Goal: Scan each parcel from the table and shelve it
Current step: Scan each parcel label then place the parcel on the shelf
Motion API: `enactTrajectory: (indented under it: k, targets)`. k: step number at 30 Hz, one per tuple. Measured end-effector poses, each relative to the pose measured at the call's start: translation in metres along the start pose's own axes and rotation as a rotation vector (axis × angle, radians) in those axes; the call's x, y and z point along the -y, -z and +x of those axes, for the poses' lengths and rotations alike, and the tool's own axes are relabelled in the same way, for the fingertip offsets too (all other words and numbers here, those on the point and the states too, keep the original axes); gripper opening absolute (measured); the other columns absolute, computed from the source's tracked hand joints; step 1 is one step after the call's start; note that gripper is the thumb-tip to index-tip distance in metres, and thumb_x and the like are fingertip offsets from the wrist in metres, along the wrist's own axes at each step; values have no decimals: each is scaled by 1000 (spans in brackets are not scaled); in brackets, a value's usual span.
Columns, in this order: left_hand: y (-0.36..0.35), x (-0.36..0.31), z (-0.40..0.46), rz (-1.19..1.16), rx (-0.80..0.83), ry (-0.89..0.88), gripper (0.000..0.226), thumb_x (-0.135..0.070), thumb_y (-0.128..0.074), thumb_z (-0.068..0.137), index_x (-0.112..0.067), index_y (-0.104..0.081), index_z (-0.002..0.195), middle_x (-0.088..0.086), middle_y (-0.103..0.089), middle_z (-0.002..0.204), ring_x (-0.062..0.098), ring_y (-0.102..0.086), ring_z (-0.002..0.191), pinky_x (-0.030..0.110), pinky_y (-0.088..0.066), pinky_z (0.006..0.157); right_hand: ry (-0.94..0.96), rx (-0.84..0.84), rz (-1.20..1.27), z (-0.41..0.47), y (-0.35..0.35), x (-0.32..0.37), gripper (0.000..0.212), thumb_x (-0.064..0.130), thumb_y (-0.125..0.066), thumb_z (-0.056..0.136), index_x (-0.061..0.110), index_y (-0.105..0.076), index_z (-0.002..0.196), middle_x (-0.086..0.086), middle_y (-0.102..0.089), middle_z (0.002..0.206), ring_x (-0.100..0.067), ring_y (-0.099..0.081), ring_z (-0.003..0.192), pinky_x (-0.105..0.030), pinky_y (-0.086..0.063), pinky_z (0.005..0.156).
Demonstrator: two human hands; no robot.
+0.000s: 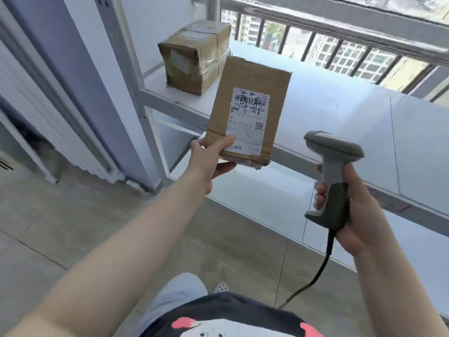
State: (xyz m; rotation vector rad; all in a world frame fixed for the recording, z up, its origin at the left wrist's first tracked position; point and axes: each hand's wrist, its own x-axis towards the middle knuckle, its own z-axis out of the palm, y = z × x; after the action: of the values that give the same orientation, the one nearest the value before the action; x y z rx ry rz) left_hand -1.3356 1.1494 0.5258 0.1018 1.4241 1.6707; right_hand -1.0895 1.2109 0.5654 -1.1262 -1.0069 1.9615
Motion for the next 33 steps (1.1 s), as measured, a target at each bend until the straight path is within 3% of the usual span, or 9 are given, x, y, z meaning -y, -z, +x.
enactTrajectory:
  k: [8, 13, 16, 19, 22, 25, 27, 29, 33]
  targets:
    - [-51, -77, 86, 86, -17, 38, 67, -39, -80, 81, -10, -50, 134, 15, -67, 120, 24, -70, 89, 28, -57, 50, 9, -71, 7, 34, -11, 20, 46, 53, -55, 90, 16, -69, 113, -1, -56, 70, -11, -50, 60, -22, -44, 65]
    - [-55, -86, 106, 180, -22, 92, 79, -48, -81, 76, -13, -45, 138, 16, -65, 121, 24, -69, 91, 34, -59, 51, 16, -102, 33, 51, -19, 27, 44, 52, -56, 91, 16, -70, 111, -2, -57, 70, -12, -51, 59, -25, -42, 67]
    - [-54, -90, 112, 225, -77, 18, 100, -56, -87, 56, -15, -41, 135, 17, -56, 130, 29, -66, 102, 39, -62, 60, 21, -101, 30, 59, -24, 31, 45, 53, -55, 90, 16, -69, 111, -1, -58, 70, -12, -51, 59, -26, -41, 68]
    - [-64, -105, 118, 238, -22, 6, 68, -44, -80, 80, -8, -53, 130, 16, -65, 120, 20, -67, 83, 30, -60, 48, 18, -93, 33, 67, -33, 35, 47, 54, -55, 88, 16, -69, 111, 0, -58, 69, -11, -51, 59, -22, -44, 63]
    - [-75, -119, 127, 307, 18, 5, 58, -43, -75, 86, -7, -57, 128, 11, -68, 103, 18, -66, 75, 25, -55, 43, 25, -91, 44, 73, -41, 37, 46, 53, -55, 88, 15, -69, 110, 0, -57, 68, -10, -51, 60, -20, -47, 59]
    - [-83, -129, 133, 383, 37, 25, 46, -44, -70, 89, -8, -60, 117, 5, -64, 85, 17, -63, 72, 25, -56, 43, 30, -92, 54, 77, -48, 38, 44, 52, -55, 89, 14, -69, 108, 0, -58, 68, -10, -52, 60, -18, -49, 58]
    - [-86, -133, 136, 442, 56, 45, 34, -43, -68, 92, -12, -59, 101, 3, -60, 80, 16, -60, 71, 28, -58, 52, 31, -93, 57, 80, -51, 39, 45, 52, -55, 89, 14, -69, 108, -1, -57, 68, -10, -51, 60, -19, -49, 58]
    - [-87, -135, 138, 501, 65, 69, 31, -44, -65, 93, -16, -53, 86, 2, -57, 77, 16, -57, 69, 30, -55, 62, 36, -94, 64, 82, -53, 38, 45, 51, -55, 90, 13, -69, 109, -1, -57, 68, -10, -51, 60, -19, -49, 57]
    - [-88, -137, 142, 571, 58, 61, 35, -48, -61, 94, -17, -50, 81, 2, -56, 74, 16, -55, 65, 25, -49, 55, 35, -96, 82, 85, -55, 37, 45, 51, -56, 90, 13, -68, 111, -1, -58, 69, -10, -52, 60, -19, -50, 59]
